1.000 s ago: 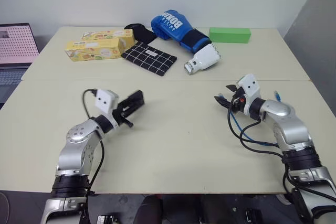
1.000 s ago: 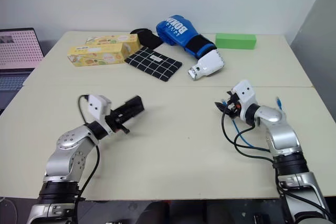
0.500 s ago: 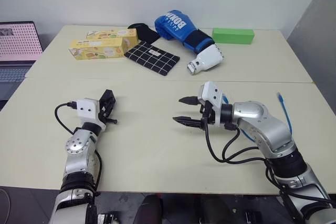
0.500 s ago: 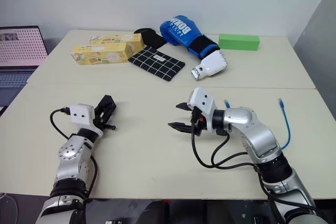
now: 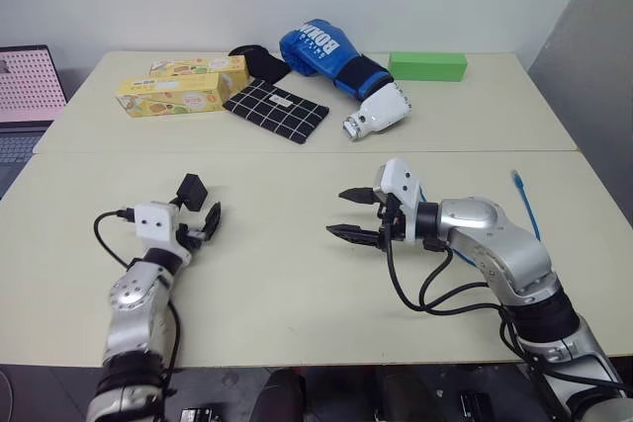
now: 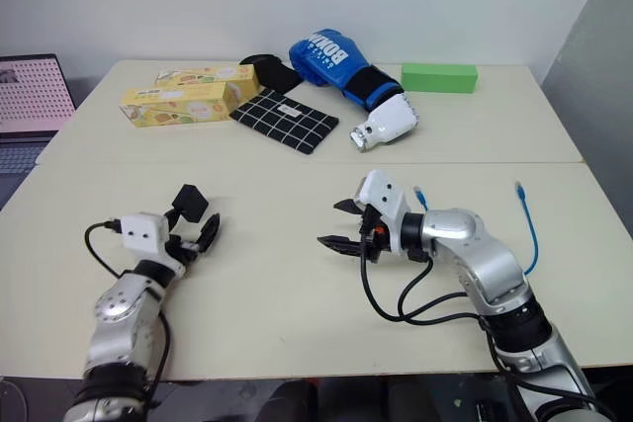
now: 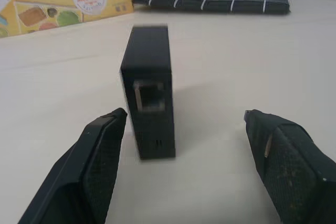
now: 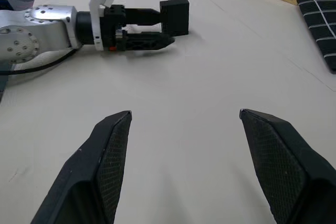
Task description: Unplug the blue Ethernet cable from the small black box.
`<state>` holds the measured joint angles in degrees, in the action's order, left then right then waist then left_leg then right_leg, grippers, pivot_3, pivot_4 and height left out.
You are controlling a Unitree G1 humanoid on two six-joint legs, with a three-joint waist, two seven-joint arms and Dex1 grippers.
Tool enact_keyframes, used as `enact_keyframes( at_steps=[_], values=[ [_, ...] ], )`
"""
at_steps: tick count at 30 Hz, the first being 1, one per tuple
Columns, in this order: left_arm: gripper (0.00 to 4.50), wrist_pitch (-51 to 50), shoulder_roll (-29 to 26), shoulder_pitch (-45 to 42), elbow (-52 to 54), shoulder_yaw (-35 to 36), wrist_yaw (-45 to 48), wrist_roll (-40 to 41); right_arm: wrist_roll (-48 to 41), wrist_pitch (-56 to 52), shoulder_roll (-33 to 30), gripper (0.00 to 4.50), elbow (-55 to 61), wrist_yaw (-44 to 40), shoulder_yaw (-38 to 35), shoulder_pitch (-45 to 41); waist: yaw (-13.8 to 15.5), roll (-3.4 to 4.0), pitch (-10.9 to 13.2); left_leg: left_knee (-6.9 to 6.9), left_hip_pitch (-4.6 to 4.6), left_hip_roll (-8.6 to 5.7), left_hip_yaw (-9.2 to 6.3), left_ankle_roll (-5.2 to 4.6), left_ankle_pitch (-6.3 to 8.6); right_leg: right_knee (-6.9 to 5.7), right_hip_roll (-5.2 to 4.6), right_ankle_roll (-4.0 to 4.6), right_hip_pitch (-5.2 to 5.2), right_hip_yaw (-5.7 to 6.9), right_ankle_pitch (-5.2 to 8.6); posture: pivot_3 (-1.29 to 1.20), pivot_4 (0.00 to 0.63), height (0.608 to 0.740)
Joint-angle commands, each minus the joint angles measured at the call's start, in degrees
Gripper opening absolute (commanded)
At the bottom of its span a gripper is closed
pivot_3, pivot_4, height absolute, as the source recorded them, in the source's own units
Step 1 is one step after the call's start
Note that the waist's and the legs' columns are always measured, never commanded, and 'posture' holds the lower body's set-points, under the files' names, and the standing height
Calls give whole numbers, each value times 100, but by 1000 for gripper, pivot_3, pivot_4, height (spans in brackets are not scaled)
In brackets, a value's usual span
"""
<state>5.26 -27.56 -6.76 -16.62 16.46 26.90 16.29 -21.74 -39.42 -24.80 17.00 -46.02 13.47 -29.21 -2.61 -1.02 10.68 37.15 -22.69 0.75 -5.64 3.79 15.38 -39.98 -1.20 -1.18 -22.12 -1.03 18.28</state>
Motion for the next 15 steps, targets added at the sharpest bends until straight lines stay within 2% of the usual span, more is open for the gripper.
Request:
enact_keyframes(
  at_steps=[1,6,12,15],
  values=[
    [3783,-917,-553,639,1344,458,74,274,-434,-415,-72,3474,348,206,-657,143,2,0,0,-1,-1,3,-4,0,0,1,1,0,0,0,0,0,150,740],
    [3783,-1756,-1319,1194,2147,997,420,534,-463,-402,-808,3474,245,-93,-1071,371,92,0,1,-2,0,-3,3,1,-1,2,2,0,6,8,0,0,150,740],
    [3783,-2421,-2185,1346,2305,1428,1308,919,-605,-312,-1702,3474,-150,-554,-1684,465,97,2,2,-5,2,-9,26,-1,-1,5,5,0,9,6,0,0,150,740],
    [3783,-2574,-2364,1234,2235,1542,1545,1077,-575,-263,-1892,3474,-306,-605,-1774,447,84,3,2,-10,3,-8,30,-1,-1,5,10,0,7,5,1,0,150,740]
  ],
)
